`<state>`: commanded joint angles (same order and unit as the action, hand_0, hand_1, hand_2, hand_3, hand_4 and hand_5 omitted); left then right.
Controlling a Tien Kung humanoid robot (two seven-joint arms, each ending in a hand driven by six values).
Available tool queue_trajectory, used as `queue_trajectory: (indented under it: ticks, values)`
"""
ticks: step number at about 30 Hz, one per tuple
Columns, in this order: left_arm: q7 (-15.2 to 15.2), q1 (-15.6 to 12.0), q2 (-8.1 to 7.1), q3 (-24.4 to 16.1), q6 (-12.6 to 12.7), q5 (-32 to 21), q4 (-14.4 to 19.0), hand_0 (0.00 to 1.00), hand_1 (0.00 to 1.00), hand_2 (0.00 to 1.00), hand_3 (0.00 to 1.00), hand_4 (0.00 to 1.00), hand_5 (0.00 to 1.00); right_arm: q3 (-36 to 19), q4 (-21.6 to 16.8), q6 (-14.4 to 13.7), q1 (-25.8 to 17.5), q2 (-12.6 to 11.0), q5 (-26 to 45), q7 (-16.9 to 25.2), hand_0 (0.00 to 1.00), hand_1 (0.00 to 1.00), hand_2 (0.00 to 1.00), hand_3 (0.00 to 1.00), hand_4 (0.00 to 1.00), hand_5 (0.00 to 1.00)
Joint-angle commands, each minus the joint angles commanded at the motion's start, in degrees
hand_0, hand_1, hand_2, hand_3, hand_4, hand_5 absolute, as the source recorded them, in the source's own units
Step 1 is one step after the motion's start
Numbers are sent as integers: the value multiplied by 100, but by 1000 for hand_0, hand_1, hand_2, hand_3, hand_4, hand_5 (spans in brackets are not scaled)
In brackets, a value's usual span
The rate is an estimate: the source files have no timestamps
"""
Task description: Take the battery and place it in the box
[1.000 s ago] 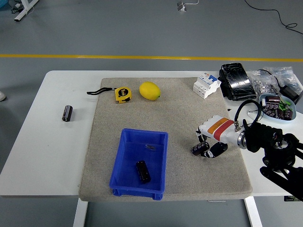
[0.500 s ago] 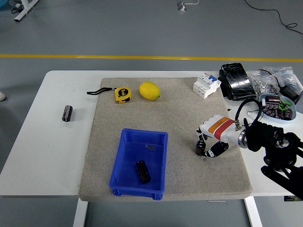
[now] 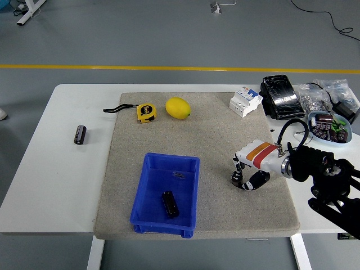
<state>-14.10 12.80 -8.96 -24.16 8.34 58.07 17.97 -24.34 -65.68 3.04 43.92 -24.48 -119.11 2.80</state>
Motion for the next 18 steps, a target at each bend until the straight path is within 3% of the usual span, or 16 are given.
queue_trajectory:
  ticks: [1, 18]
  values:
    - [-1, 1, 0, -3, 0, 2, 0, 673, 636, 662, 637, 655, 680, -1, 24, -9, 2, 8, 11, 3, 537, 555, 689, 615, 895, 349]
    - [-1, 12, -2, 0, -4, -6, -1, 673, 635, 662, 636, 655, 681, 21, 69, -114, -22, 16, 76, 39, 528, 558, 685, 618, 900, 353]
